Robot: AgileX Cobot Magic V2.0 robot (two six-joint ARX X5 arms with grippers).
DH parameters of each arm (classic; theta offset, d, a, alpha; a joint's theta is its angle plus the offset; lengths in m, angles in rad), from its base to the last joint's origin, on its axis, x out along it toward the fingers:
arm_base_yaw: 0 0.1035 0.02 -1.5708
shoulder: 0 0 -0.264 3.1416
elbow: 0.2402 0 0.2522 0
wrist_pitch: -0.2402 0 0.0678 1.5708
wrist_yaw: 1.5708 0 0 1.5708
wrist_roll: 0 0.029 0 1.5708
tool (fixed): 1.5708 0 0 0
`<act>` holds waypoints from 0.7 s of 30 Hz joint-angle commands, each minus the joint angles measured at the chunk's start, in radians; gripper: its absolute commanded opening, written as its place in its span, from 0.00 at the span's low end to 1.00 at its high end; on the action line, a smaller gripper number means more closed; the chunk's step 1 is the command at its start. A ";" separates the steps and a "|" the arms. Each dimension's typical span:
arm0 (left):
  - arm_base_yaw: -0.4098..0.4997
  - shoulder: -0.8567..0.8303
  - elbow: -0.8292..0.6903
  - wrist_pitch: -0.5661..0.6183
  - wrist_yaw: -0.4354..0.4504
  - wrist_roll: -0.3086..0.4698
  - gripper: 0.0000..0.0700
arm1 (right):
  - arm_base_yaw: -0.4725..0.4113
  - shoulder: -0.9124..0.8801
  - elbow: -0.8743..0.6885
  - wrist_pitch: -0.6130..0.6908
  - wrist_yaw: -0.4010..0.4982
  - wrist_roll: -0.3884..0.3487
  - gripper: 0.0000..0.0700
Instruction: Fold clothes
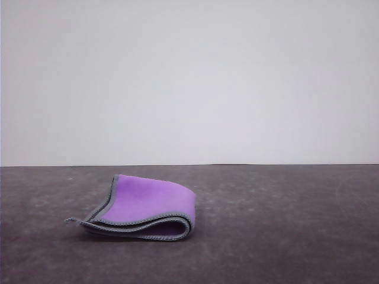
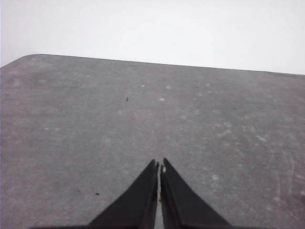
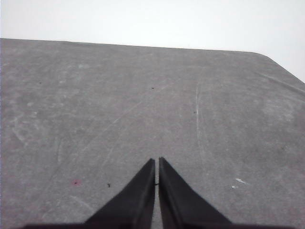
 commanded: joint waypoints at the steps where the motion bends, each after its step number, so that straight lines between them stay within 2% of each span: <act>1: -0.001 0.000 -0.020 0.012 -0.003 0.013 0.00 | -0.001 0.000 -0.005 0.009 0.002 -0.001 0.02; 21: -0.001 0.000 -0.020 0.012 -0.003 0.013 0.00 | -0.001 0.000 -0.005 0.009 0.002 -0.001 0.02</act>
